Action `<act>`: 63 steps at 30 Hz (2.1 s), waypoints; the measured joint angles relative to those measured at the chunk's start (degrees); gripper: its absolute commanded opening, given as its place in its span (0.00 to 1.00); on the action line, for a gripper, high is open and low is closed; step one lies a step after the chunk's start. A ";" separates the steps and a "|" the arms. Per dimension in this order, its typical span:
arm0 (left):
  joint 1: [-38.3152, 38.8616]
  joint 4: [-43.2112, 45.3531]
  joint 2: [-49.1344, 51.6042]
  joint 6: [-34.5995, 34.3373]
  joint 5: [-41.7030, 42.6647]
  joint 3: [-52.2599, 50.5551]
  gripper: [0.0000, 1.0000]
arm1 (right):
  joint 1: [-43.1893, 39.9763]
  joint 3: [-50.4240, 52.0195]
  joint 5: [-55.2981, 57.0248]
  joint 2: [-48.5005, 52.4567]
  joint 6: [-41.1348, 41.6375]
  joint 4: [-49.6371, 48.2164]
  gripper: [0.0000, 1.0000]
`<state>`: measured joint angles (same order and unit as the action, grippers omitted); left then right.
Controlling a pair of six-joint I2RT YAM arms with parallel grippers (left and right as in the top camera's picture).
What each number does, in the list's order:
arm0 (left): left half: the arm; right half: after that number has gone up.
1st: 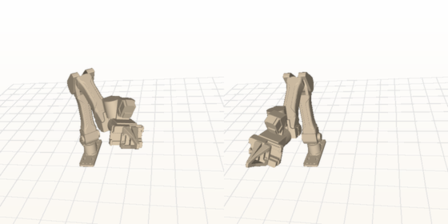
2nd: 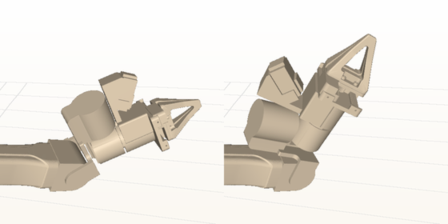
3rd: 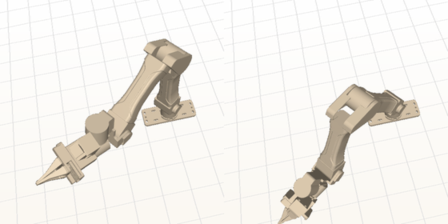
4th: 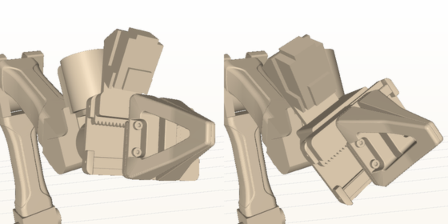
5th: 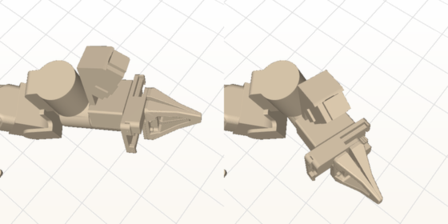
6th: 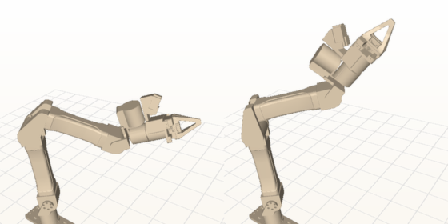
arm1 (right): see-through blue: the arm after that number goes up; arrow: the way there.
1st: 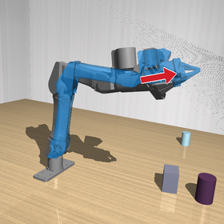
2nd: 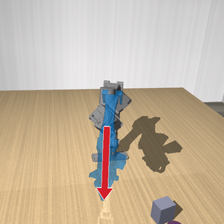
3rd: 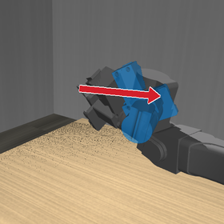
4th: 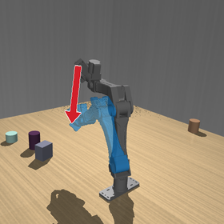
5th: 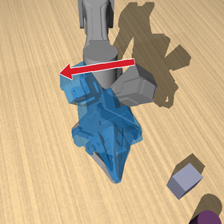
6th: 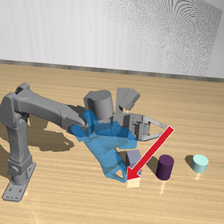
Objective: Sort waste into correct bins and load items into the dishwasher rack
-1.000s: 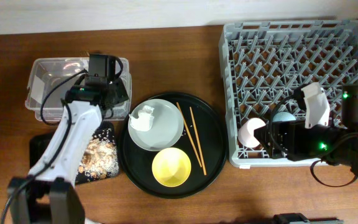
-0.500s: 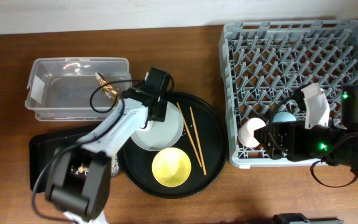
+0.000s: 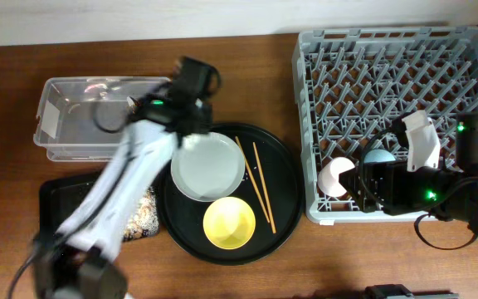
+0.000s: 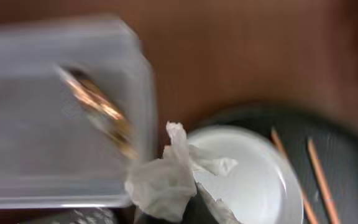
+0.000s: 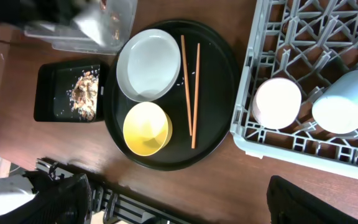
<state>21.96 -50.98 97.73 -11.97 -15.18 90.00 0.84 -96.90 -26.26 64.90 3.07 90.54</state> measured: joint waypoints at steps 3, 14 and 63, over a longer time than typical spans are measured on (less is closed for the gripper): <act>-7.21 3.06 -2.23 0.02 -2.29 0.81 0.22 | 0.00 0.00 0.02 -0.02 -0.02 0.04 0.91; -13.57 -5.64 4.98 4.76 3.69 4.22 0.99 | 0.00 0.13 6.40 -1.46 1.01 -9.62 0.92; -18.40 49.94 -96.85 6.84 17.25 -87.17 0.99 | 0.00 0.17 13.16 45.24 2.56 -11.96 0.99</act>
<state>3.55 -1.04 0.89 -5.13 2.07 2.83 0.84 -96.73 -13.10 110.15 5.63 78.59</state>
